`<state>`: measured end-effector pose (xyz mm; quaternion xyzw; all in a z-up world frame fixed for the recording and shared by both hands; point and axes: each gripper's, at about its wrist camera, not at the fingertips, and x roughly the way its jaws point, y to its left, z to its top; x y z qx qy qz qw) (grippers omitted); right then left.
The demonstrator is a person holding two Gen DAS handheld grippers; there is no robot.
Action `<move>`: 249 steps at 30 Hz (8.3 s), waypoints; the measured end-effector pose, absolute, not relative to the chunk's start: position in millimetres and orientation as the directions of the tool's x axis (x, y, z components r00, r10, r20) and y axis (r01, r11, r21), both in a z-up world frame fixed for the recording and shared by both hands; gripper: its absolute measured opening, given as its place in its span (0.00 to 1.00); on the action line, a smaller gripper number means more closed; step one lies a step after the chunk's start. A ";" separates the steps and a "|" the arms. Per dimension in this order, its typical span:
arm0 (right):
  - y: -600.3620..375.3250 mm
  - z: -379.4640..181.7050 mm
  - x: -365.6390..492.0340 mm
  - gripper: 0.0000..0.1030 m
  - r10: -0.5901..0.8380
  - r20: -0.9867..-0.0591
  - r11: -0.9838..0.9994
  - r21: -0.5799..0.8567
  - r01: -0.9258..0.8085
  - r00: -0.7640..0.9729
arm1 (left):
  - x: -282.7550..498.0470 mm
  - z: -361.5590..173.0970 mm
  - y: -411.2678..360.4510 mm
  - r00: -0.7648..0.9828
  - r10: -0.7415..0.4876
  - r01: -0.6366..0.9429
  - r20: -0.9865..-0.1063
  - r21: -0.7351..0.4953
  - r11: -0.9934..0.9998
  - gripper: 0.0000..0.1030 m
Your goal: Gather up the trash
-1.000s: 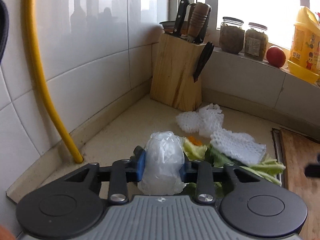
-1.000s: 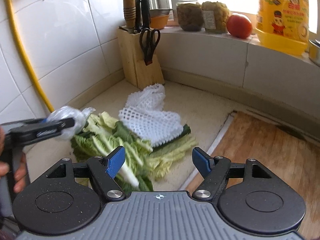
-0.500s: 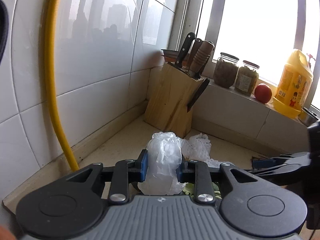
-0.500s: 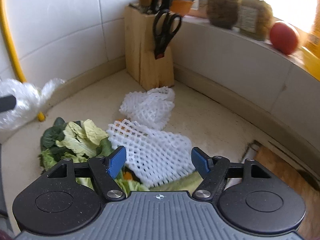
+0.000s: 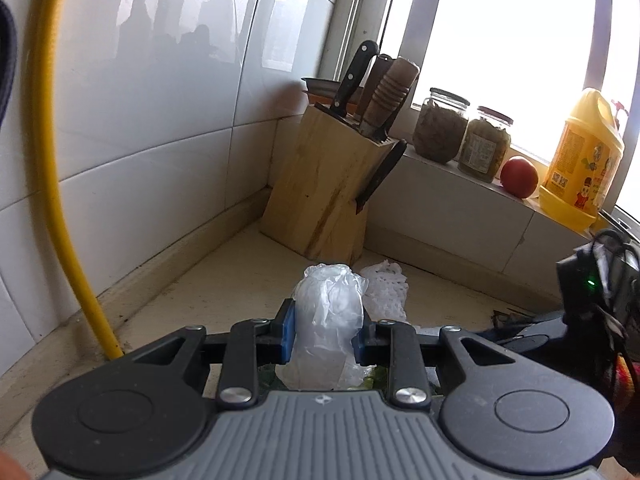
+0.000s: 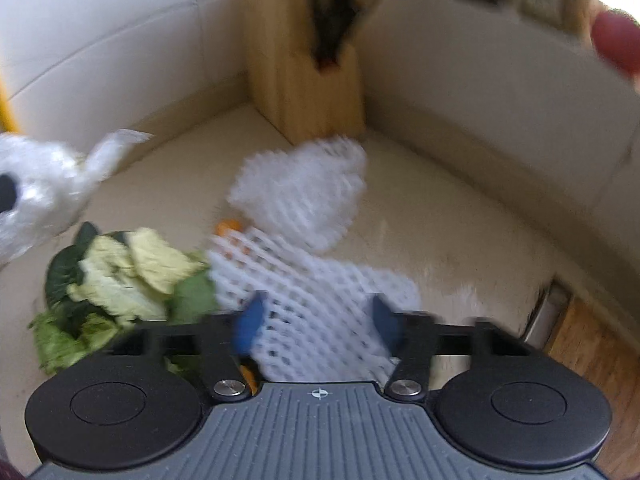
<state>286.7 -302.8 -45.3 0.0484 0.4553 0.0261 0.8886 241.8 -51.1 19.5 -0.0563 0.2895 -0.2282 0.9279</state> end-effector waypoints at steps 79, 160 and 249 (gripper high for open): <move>-285.4 30.2 181.0 0.31 0.555 -0.589 0.826 0.476 -0.303 0.588 | 92.6 50.1 -3.5 0.826 -0.223 0.178 -0.518 -0.137 0.975 0.26; 23.3 5.4 110.8 0.31 0.596 -0.726 0.775 0.408 -0.484 0.343 | 1.3 -51.6 218.6 0.769 -0.082 -0.064 -0.635 -0.203 0.977 0.26; 117.5 -154.2 205.5 0.45 0.383 -0.917 0.876 0.324 -0.356 0.109 | 71.8 -144.3 233.8 0.478 0.024 -0.199 -0.878 -0.082 0.977 0.36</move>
